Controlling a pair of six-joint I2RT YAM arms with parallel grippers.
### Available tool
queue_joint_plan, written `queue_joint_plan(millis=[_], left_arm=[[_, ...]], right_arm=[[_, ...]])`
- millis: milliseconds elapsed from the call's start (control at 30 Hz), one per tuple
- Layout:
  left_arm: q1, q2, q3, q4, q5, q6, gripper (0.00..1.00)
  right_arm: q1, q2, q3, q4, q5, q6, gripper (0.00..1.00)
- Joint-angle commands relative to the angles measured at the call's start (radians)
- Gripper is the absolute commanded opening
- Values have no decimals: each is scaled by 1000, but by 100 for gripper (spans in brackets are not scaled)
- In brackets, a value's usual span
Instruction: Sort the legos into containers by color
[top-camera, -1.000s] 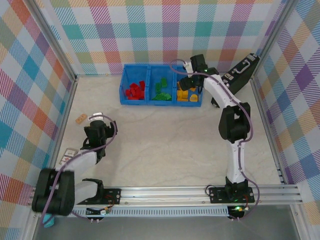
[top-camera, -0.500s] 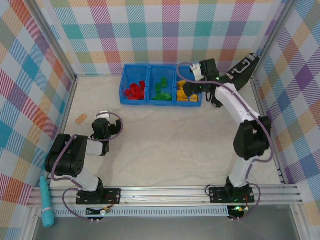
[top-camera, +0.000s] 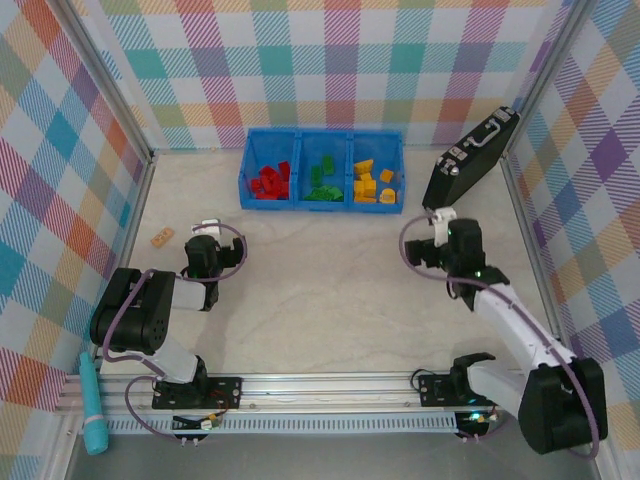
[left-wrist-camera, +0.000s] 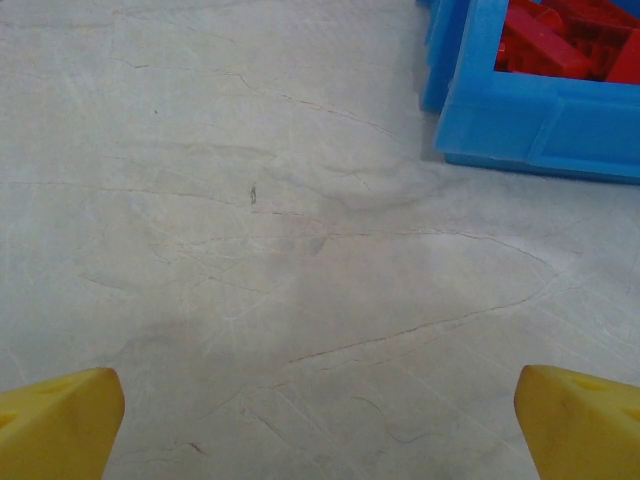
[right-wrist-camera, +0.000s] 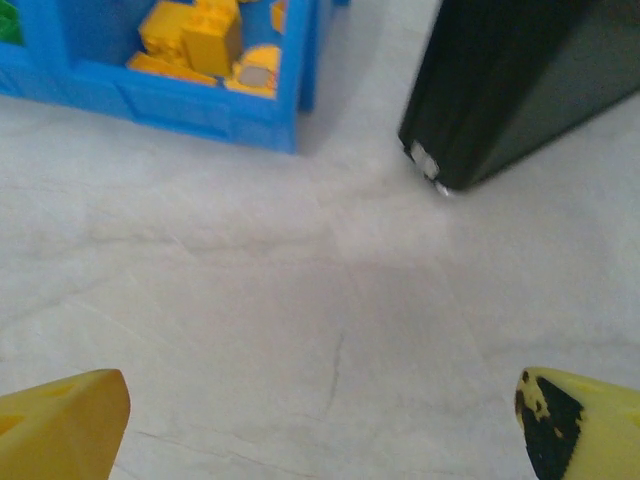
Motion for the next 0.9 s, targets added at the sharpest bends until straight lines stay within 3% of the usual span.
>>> queue_joint_plan(millis=[0,67,133,400,433,467,500,633,867], left_arm=[[3,-7,18,38,6,10,100],[2,-6,19,38,5,10,100],[1,-5,19,38,4,12,100],[3,-5,21,34,8,10,100],[4,-5,21,34,9,10,100],[2,-5,21,35,10,11,100],[2,-7,19,38,10,11,100],[1,-7,21,35,13,11,100],[2,-7,21,34,12,11,100]], right_arm=[[-49,-21,-168,445,-72,27,99],[-113,35,-240,636,-109,31,99],[-157,109,-233,700,-158,63,99],[-174,515,-145,922,-260,32,99],[-181,527,-136,933,-254,47,99],[-185,502,-108,833,-254,47,99],[-186,524,-119,898,-250,58,99],[-185,512,-92,821,-171,84,99],[-186,512,-93,826,-171,85,99]])
